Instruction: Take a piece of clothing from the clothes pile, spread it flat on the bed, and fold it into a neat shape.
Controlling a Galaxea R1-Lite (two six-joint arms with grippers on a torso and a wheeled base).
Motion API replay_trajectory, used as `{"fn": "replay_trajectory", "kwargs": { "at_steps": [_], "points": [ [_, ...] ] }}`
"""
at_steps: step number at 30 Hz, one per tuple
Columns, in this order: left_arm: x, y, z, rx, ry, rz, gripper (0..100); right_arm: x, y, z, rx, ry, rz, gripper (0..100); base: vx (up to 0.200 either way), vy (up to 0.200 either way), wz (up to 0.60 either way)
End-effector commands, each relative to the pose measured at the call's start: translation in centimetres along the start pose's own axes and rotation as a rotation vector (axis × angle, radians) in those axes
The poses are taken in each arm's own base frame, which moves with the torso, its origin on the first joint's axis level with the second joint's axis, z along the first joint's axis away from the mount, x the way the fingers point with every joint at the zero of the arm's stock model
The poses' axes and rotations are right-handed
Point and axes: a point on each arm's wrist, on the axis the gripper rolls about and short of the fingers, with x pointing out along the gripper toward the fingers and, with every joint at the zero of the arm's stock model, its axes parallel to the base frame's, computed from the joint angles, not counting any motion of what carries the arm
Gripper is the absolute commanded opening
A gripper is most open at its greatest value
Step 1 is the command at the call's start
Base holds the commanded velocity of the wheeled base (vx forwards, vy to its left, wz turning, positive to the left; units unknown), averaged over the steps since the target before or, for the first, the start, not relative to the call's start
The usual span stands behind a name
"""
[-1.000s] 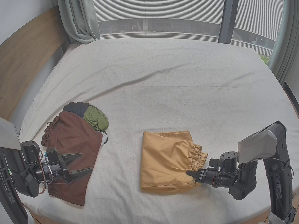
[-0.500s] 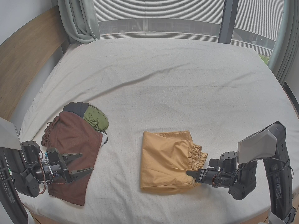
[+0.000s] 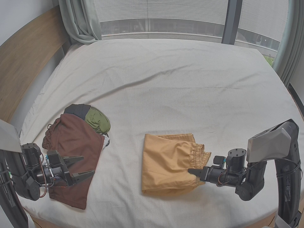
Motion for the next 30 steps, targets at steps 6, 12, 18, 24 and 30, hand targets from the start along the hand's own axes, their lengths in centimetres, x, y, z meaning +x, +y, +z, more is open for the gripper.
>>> {"fn": "replay_trajectory", "kwargs": {
  "at_steps": [6,12,18,24,30],
  "points": [
    [0.0,-0.1,-0.1,-0.004,0.004,-0.003,100,-0.4,1.2,1.1,-0.022,-0.036,0.034,0,0.0,0.0,0.0],
    [-0.1,-0.2,-0.2,-0.004,0.006,-0.004,100,-1.1,2.6,2.0,-0.038,-0.051,0.088,0,0.0,0.0,0.0],
    [-0.1,-0.1,-0.1,-0.003,0.004,-0.001,100,-1.7,4.3,3.2,-0.047,-0.084,0.14,0,0.0,0.0,0.0],
    [-0.1,-0.2,-0.1,-0.001,0.005,-0.004,100,-2.2,5.5,3.8,-0.067,-0.09,0.19,0,0.0,0.0,0.0],
    [-0.1,-0.2,-0.2,0.0,0.006,-0.006,100,-2.3,7.3,5.2,-0.11,-0.142,0.251,0,0.0,0.0,0.0]
  ]
}}
